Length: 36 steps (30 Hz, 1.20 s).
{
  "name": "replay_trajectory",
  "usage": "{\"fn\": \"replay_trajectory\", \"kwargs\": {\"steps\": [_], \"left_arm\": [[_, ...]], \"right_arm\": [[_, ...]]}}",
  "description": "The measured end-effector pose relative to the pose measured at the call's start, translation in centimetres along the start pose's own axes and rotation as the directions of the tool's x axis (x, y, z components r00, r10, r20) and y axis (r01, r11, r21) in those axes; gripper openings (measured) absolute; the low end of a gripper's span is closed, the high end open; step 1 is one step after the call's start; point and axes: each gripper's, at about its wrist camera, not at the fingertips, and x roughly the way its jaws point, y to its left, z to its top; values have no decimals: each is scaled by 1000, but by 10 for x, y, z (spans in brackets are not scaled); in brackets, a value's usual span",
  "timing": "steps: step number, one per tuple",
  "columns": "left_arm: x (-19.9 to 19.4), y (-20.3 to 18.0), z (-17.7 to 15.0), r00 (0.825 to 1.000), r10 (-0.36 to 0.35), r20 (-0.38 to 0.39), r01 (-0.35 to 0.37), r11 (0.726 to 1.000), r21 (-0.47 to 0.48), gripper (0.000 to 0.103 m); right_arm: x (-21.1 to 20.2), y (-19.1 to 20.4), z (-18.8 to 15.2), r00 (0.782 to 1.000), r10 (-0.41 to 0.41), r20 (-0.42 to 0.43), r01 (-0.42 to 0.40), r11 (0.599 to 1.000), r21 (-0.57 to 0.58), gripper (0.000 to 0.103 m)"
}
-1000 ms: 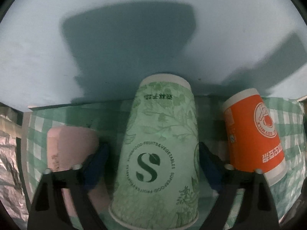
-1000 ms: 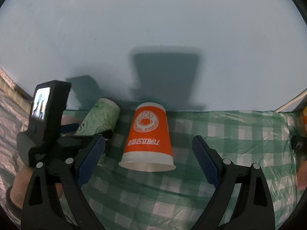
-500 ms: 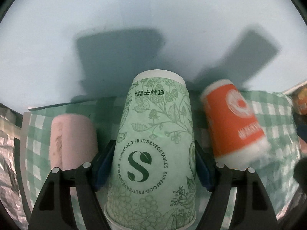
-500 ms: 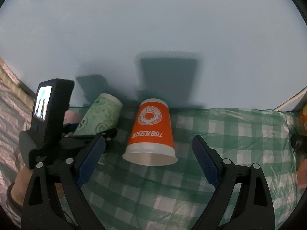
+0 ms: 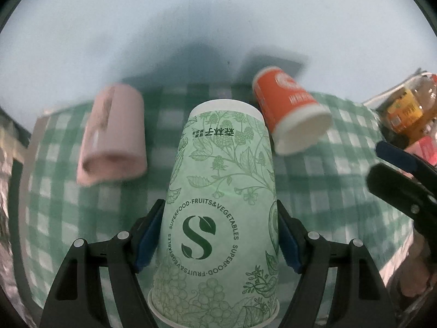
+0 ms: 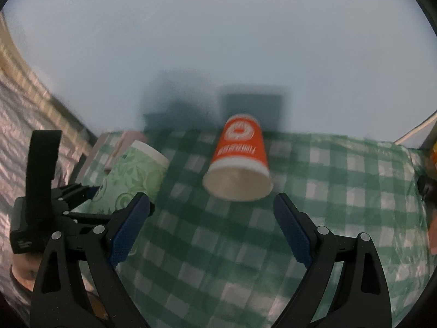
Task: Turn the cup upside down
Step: 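Lift the green cup with the left tool and carry it aside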
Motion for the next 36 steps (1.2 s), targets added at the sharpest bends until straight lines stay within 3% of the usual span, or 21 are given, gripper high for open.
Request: {"fn": "replay_trajectory", "kwargs": {"steps": [7,19,31,36], "left_arm": [[-4,0,-17,999,-23,-33,21,999,-36,77],[30,-18,-23,997,-10,-81,6,999,-46,77],[21,-24,-22,997,20,-81,-21,1000,-17,82],[2,-16,-20,998,-8,-56,6,999,-33,82]], "right_arm": [[14,2,-27,998,-1,-67,-1,1000,-25,91],[30,-5,-50,989,-2,-151,5,1000,17,91],[32,-4,-49,989,-10,-150,13,1000,19,91],[26,0,-47,990,-2,-141,6,1000,29,91]]}}
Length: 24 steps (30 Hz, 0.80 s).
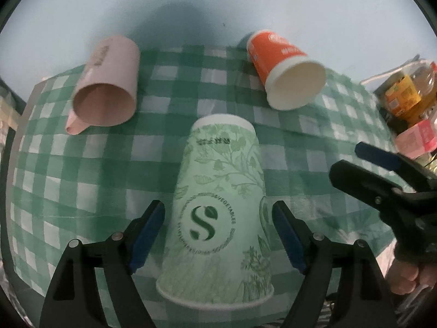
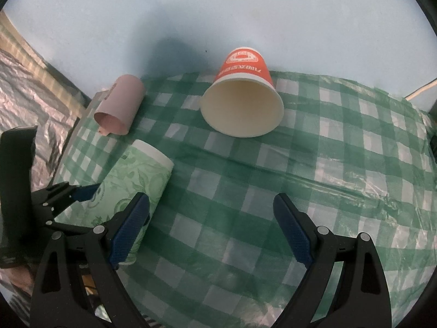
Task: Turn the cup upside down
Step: 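Lift the green cup with the left tool and carry it aside, then grasp the green cup with the right tool and rotate it upside down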
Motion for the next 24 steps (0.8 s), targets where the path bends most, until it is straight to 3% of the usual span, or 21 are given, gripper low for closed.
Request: {"fn": "replay_trajectory", "kwargs": {"steps": [5,10,16,24], "left_arm": [[-29,19,-2,999,-13,53,14,1000,-18,83],[-45,51,-4,994,25,104,-19,998,-56,90],[-40,92,-3,990,87,111,-72,988,-135,90],[-16,120,0,988,119,96,-102,981,-164,90]], "right_arm": [[-5,14,7,1000,18,-20,-18,1000,3,91],[8,33,17,996,58,-67,-55,997,58,91],[44,50,26,981,95,-166,-69,985,156,91],[75,66,35,975,58,-214,-18,983,185,91]]}}
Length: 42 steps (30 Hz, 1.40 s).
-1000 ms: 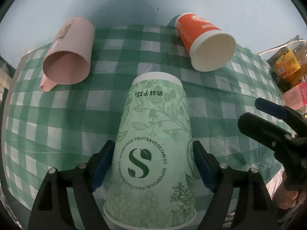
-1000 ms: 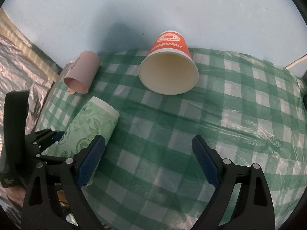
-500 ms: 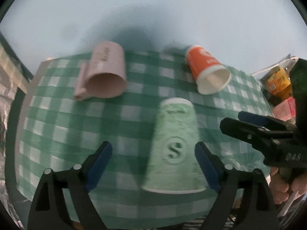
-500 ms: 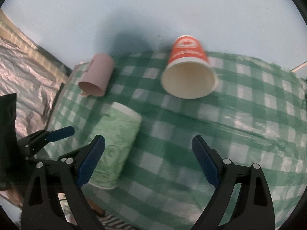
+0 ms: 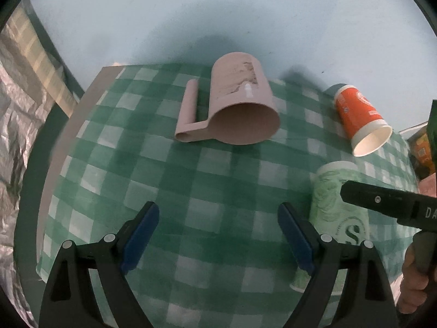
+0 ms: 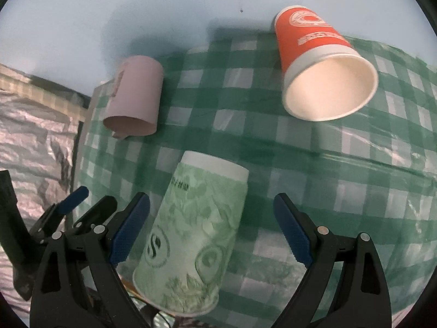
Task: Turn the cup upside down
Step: 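Grasp the green cup with the right tool and rotate it upside down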
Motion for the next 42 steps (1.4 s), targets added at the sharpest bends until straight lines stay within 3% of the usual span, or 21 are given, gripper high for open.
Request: {"fn": "replay_trajectory", "kwargs": {"steps": [11,16,21,30,36,42], "left_arm": [[12,5,0,1000,-25,-9,25,1000,-6,90],[15,8,2,1000,-27,-14,26,1000,-15,90],[16,10,0,999,-30,-23,29,999,-26,90],[0,7,-11,997,-78,9,79,995,-55,90],[-17,-4,-22,994,-93,56,96,993,-61,90],[-27,-9,-35,993,-70,97,77,995,-71,90]], "right_arm": [[32,10,8,996,-31,-78,31,999,-9,91],[36,8,10,996,-15,-88,15,1000,-4,76],[32,4,9,997,16,-79,-17,1000,-20,72],[-27,13,-16,991,44,129,-23,986,-163,69],[-58,30,-41,947,59,316,41,953,-301,68],[-76,47,-58,854,15,521,199,914,-353,68]]}}
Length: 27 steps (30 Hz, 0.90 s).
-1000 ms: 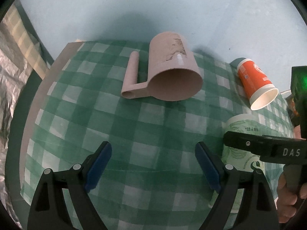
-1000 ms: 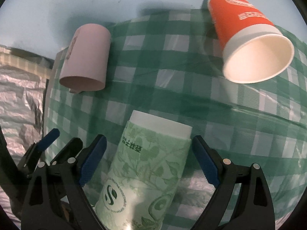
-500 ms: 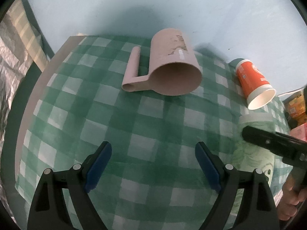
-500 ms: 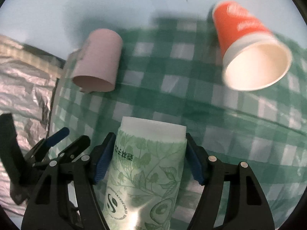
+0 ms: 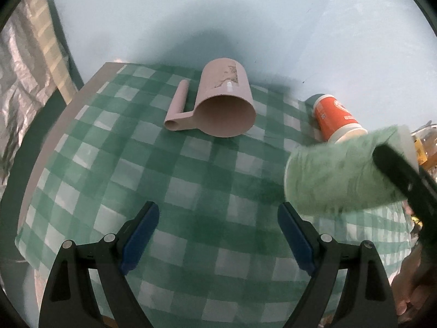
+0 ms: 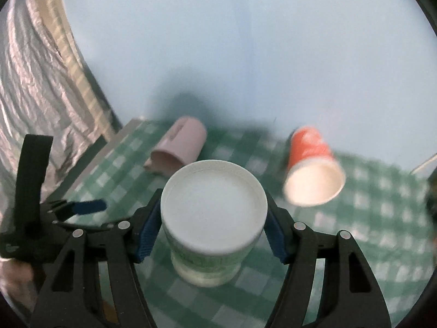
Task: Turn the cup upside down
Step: 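Grasp the green cup with the right tool and rotate it upside down, then lower the inverted green cup onto the cloth and open the right tool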
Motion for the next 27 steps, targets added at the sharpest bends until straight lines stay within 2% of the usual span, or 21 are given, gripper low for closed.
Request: {"fn": "replay_trajectory", "kwargs": {"steps": [2,5,17,27], "left_arm": [[-2,-1,-5,1000,12,13,-12,1000,-5,90],[-4,-1,-14,999,21,27,-20,1000,-10,90],[1,5,-42,1000,20,23,-19,999,-48,90],[3,4,-49,1000,12,18,-11,999,-48,90]], "right_arm": [[-4,4,2,999,-34,41,35,999,-32,68],[-8,5,4,997,-58,52,61,997,-56,68],[2,12,-10,997,-70,-33,66,993,-99,68],[15,18,-15,993,-77,-91,67,992,-109,68]]}}
